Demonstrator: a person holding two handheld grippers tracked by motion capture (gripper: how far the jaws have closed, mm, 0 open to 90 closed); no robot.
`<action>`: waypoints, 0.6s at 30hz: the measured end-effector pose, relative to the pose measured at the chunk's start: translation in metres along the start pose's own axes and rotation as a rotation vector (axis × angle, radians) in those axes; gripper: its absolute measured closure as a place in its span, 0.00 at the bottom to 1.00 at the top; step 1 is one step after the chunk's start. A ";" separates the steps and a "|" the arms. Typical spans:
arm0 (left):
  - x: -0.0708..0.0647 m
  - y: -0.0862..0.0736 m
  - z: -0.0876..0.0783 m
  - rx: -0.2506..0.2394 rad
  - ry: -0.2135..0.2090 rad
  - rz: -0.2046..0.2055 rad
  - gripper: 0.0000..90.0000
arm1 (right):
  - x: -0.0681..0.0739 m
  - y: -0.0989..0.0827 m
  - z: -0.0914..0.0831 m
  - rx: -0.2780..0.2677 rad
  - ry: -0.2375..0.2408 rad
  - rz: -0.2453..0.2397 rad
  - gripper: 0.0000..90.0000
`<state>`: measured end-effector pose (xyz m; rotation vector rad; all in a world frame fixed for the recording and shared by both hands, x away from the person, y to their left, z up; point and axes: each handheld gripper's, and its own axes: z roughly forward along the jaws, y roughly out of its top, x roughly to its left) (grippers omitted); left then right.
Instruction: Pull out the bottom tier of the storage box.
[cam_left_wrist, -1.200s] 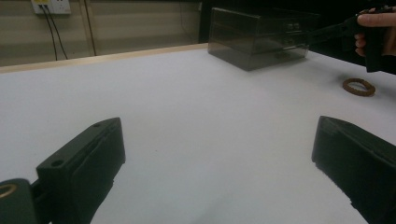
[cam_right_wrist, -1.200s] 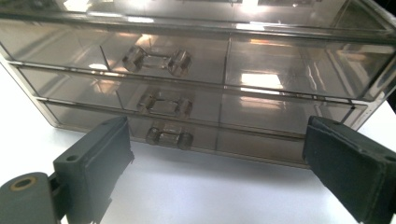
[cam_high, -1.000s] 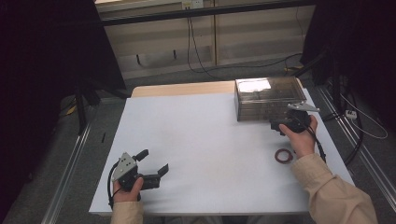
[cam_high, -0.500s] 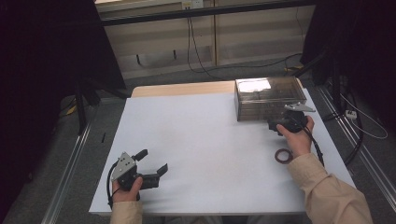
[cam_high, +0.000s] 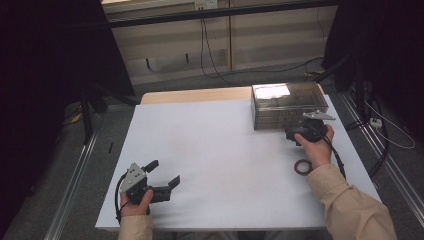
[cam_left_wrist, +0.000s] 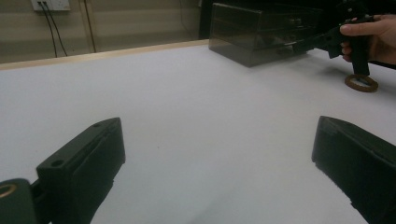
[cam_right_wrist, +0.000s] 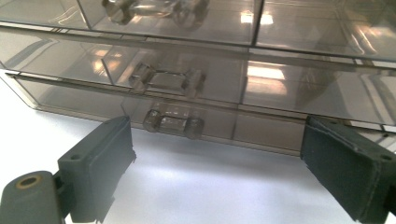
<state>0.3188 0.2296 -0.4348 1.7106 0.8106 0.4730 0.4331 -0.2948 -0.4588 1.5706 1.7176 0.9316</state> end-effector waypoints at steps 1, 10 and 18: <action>0.000 0.000 0.000 0.002 0.000 0.002 0.03 | 0.000 0.000 0.000 0.001 0.002 0.000 0.10; 0.001 0.000 0.000 0.005 0.000 0.004 0.03 | -0.003 -0.002 0.002 0.013 -0.004 0.011 0.10; 0.001 0.000 -0.001 0.002 0.003 -0.001 0.03 | -0.003 -0.001 0.001 0.016 -0.019 -0.020 0.10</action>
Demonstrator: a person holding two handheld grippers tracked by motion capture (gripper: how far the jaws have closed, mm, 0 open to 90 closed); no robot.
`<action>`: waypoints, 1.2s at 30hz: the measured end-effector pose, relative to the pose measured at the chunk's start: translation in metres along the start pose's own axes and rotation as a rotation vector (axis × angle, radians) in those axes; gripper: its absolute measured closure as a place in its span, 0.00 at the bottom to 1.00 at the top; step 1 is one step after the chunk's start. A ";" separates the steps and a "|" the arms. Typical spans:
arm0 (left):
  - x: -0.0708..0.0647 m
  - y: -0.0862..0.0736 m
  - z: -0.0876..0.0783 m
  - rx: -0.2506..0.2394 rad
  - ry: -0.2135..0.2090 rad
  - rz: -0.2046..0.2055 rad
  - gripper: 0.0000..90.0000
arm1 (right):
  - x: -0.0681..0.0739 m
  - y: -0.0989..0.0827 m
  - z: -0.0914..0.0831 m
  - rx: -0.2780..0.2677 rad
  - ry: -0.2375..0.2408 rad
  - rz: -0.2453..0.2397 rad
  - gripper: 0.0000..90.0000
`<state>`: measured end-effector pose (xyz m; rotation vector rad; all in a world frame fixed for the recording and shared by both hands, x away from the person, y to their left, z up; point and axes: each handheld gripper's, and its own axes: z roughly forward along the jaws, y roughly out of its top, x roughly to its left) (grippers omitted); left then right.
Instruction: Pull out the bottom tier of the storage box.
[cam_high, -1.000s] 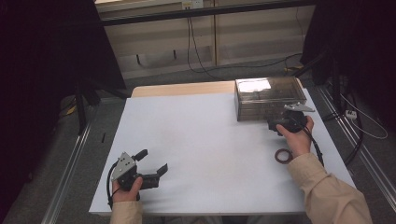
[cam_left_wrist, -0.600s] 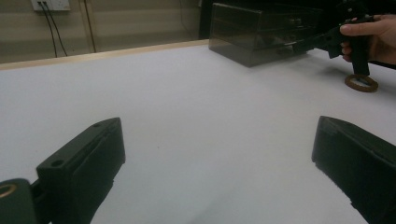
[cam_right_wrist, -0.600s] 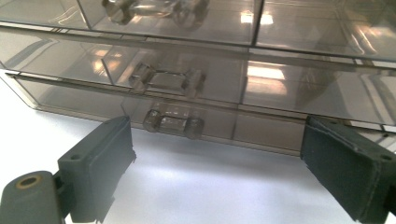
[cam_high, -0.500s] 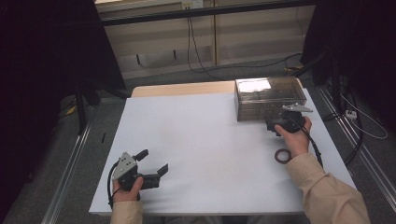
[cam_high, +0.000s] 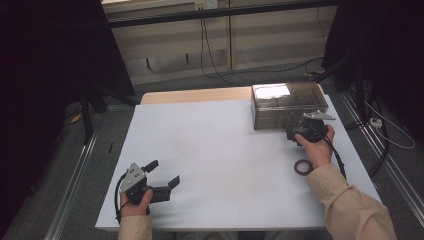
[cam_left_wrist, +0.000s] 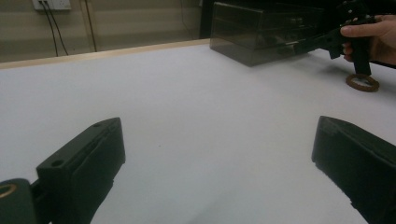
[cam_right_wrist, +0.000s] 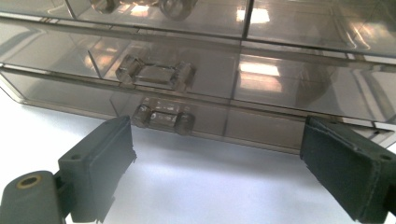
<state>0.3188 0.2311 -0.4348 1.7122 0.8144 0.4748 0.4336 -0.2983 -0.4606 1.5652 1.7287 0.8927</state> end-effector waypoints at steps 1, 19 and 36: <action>0.000 0.000 0.000 0.001 -0.001 0.002 0.03 | 0.000 0.000 0.000 0.003 -0.002 -0.006 0.10; 0.000 0.000 0.000 0.002 0.003 0.000 0.03 | 0.009 0.003 -0.009 -0.043 -0.015 -0.250 0.20; 0.001 0.000 0.000 0.002 0.007 0.000 0.03 | 0.026 0.000 -0.017 -0.121 -0.032 -0.666 0.45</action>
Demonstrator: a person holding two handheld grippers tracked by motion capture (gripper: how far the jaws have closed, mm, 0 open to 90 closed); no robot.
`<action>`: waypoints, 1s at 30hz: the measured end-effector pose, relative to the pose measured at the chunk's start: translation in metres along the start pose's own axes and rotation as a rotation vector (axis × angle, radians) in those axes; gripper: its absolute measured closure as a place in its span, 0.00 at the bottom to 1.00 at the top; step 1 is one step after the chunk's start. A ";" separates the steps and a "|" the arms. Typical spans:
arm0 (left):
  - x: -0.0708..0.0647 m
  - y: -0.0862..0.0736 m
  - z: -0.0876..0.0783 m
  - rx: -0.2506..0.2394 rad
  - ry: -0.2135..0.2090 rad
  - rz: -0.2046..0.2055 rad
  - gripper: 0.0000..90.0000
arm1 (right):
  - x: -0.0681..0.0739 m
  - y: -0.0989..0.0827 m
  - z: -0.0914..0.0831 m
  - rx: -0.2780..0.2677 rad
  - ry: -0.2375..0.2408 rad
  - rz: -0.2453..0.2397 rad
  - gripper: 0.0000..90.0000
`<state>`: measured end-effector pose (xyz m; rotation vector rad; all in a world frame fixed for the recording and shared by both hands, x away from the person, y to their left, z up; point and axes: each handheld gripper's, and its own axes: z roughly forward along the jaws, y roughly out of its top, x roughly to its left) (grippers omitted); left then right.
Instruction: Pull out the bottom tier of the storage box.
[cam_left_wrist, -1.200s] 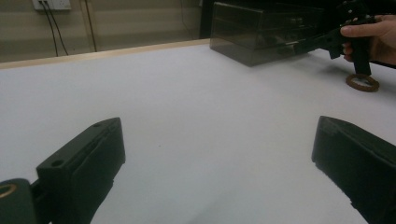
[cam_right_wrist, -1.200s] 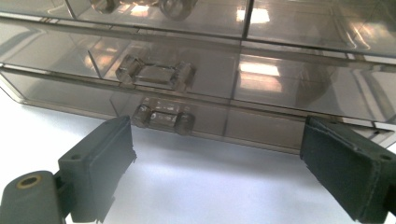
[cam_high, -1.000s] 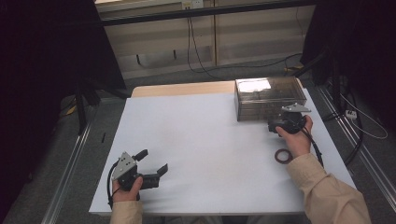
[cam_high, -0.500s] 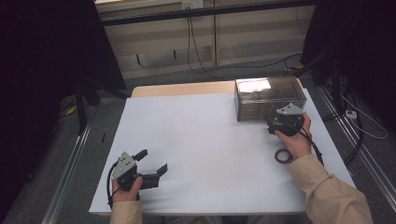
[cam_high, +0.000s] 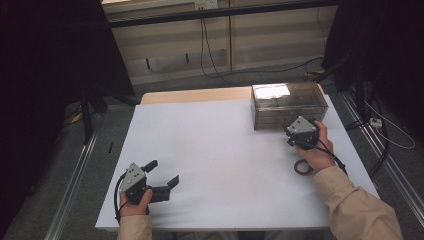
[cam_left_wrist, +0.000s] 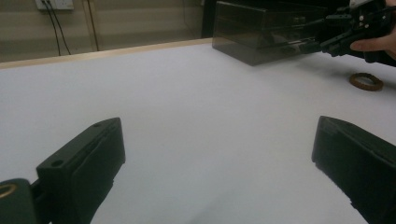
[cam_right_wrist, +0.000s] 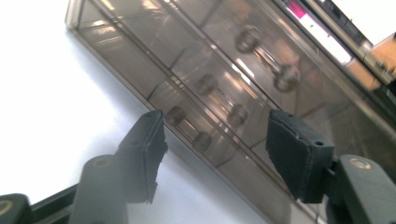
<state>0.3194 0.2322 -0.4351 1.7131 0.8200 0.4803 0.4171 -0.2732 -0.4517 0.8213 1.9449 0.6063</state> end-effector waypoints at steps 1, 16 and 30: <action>0.000 0.000 0.000 0.000 0.000 0.000 0.03 | 0.001 0.001 0.000 -0.003 -0.002 -0.028 0.46; 0.000 0.000 0.000 0.003 0.002 0.003 0.03 | 0.015 -0.001 0.002 0.009 -0.044 -0.415 0.63; 0.001 0.000 0.000 0.009 0.003 0.007 0.03 | 0.019 -0.004 0.005 0.002 -0.060 -0.536 0.71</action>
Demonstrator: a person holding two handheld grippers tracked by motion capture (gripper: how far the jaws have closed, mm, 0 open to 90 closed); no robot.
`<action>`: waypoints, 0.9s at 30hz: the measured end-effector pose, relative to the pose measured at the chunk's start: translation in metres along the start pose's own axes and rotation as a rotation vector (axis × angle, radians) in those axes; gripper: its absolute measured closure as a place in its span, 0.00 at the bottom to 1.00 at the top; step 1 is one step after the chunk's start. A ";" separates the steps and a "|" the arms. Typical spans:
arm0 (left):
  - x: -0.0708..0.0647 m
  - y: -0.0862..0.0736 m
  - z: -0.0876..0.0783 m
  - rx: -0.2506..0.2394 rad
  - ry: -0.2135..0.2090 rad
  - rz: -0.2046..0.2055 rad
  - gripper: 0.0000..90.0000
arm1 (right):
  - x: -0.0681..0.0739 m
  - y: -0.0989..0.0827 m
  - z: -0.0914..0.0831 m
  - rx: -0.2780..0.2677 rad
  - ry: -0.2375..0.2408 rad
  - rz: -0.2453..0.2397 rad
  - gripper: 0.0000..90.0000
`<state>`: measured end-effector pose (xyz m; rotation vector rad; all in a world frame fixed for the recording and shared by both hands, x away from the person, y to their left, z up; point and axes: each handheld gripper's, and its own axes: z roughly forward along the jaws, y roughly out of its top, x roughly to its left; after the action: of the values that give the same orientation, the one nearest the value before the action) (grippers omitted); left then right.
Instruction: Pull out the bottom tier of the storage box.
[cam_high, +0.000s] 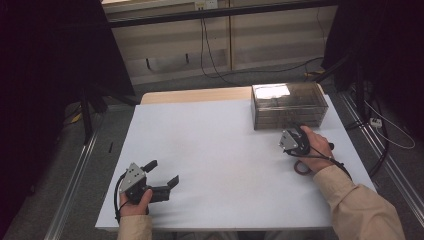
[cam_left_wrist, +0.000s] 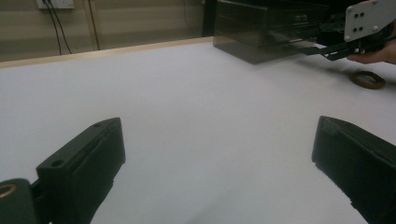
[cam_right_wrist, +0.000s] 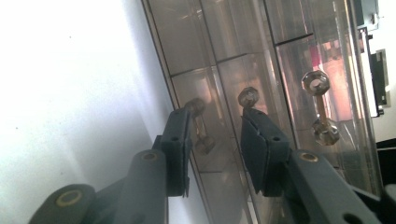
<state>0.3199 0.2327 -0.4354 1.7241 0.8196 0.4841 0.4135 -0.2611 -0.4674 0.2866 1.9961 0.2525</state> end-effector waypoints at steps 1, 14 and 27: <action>0.000 0.000 0.000 0.000 0.000 0.000 0.03 | 0.001 0.000 0.000 0.003 0.001 0.006 0.72; 0.000 0.000 0.000 0.002 0.000 -0.004 0.03 | 0.003 -0.002 0.004 0.020 -0.008 -0.095 0.78; 0.000 0.000 0.001 0.005 -0.001 -0.003 0.03 | 0.007 -0.001 0.010 0.027 -0.008 -0.134 0.82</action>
<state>0.3204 0.2326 -0.4358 1.7268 0.8233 0.4793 0.4192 -0.2599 -0.4777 0.1696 2.0024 0.1392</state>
